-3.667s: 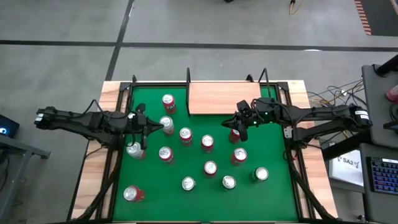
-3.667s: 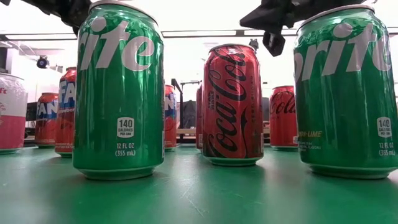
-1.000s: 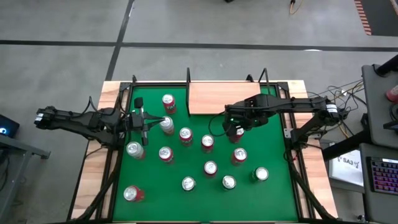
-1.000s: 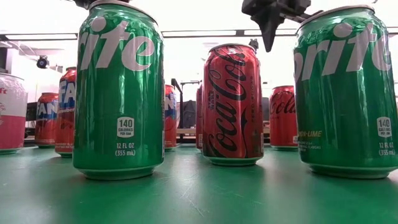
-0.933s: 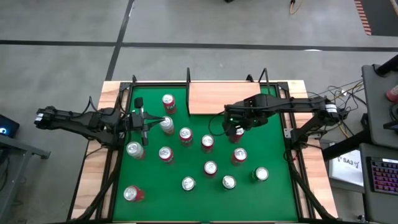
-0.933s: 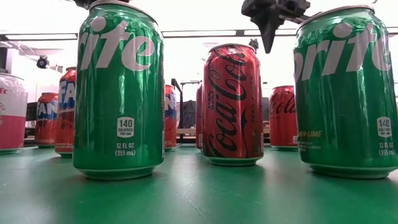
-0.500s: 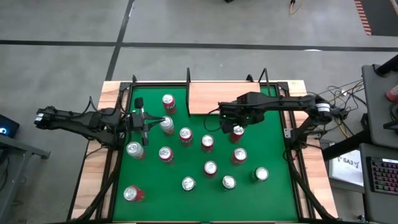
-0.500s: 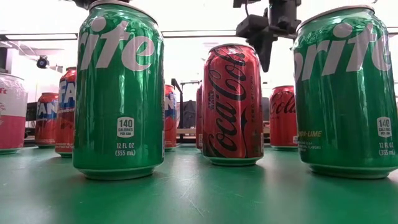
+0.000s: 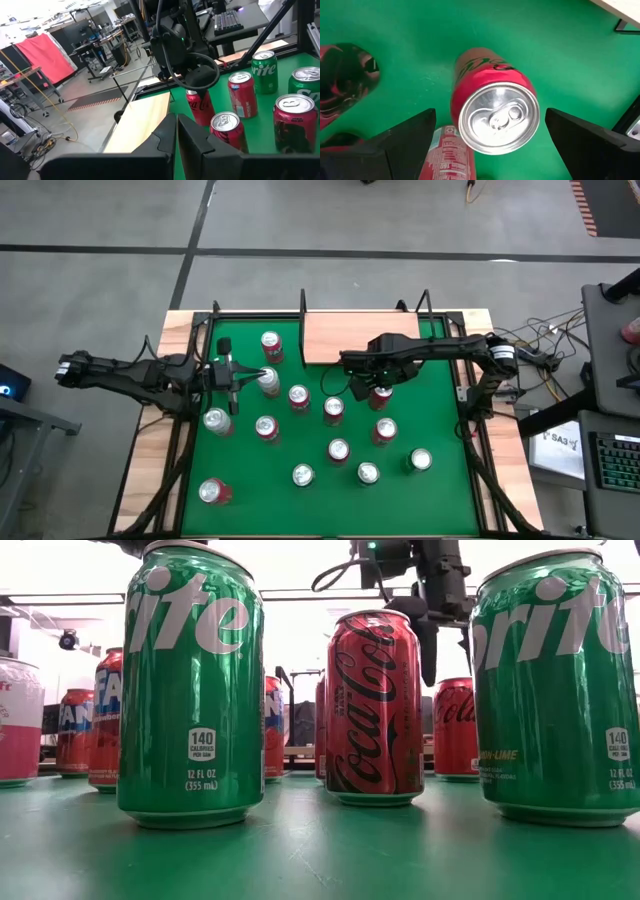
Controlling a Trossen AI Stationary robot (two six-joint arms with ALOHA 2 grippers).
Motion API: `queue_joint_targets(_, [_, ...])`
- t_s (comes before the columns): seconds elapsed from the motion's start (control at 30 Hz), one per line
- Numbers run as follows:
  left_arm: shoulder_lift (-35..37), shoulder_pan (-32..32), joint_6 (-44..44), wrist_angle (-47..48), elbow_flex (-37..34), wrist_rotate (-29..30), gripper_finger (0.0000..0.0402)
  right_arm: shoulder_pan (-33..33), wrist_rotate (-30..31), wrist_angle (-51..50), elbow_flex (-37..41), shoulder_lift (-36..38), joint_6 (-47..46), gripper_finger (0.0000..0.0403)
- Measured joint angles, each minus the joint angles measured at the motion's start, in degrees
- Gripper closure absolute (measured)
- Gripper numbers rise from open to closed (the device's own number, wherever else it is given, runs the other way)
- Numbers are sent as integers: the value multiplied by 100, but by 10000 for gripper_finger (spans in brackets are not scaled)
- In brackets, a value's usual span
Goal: Place canned beverage on shelf
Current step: Put the red-black soda can on the shelf
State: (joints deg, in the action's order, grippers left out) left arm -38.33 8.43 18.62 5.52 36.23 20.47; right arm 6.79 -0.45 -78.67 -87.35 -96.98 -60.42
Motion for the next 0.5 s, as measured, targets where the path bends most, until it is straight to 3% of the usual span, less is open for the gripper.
queue_joint_targets(0.3, [0,0,-6,12,0,-2,402,0,38,200,229,-73,0,37])
queue_joint_targets(0.5, [0,0,-6,13,-2,-1,402,0,6,316,396,-65,0,91])
